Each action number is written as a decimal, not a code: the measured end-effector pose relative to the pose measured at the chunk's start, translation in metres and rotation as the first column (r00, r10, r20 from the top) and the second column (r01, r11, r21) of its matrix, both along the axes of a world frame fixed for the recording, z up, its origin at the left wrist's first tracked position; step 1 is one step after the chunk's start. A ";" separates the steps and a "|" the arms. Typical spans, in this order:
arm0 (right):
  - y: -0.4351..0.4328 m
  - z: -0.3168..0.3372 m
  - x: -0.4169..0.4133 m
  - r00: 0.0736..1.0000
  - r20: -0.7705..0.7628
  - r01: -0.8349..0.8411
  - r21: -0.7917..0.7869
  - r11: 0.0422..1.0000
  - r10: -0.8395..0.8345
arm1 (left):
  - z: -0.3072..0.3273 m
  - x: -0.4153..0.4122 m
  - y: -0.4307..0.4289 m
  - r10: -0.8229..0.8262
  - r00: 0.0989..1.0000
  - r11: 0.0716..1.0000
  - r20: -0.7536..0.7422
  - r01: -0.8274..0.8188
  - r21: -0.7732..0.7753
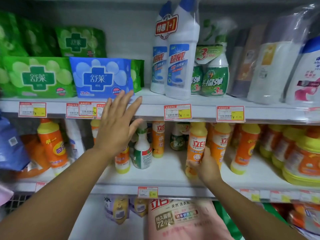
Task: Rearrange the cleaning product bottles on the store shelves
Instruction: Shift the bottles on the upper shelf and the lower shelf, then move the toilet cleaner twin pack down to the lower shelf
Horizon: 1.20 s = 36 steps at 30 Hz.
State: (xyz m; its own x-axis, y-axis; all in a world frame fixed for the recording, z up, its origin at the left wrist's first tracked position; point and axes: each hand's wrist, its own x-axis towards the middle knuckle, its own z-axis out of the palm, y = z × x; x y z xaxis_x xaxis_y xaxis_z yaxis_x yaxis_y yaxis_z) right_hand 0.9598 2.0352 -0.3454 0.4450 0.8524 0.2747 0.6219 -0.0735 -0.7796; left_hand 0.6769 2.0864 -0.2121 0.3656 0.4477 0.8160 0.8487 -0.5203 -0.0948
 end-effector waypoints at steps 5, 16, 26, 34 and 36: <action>-0.008 0.012 0.007 0.996 0.075 0.060 -0.126 0.990 -0.051 | 0.000 0.000 0.000 0.018 1.000 1.000 -0.007 -0.018 -0.016; -0.096 0.165 -0.041 0.978 0.206 -0.123 0.473 0.873 0.026 | 0.006 0.000 -0.011 0.034 0.999 0.996 -0.036 -0.037 -0.076; 0.023 0.272 -0.054 0.965 0.096 -0.260 0.284 0.923 0.243 | 0.005 -0.002 -0.012 -0.011 1.000 0.994 -0.016 0.009 -0.108; 0.049 0.263 -0.055 0.985 -0.013 -0.152 0.390 0.908 0.170 | 0.007 -0.003 -0.012 -0.042 0.999 0.994 0.013 0.043 -0.096; 0.041 0.265 -0.054 0.984 -0.015 -0.154 0.416 0.896 0.176 | 0.007 -0.003 -0.013 -0.049 0.999 0.994 0.014 0.050 -0.100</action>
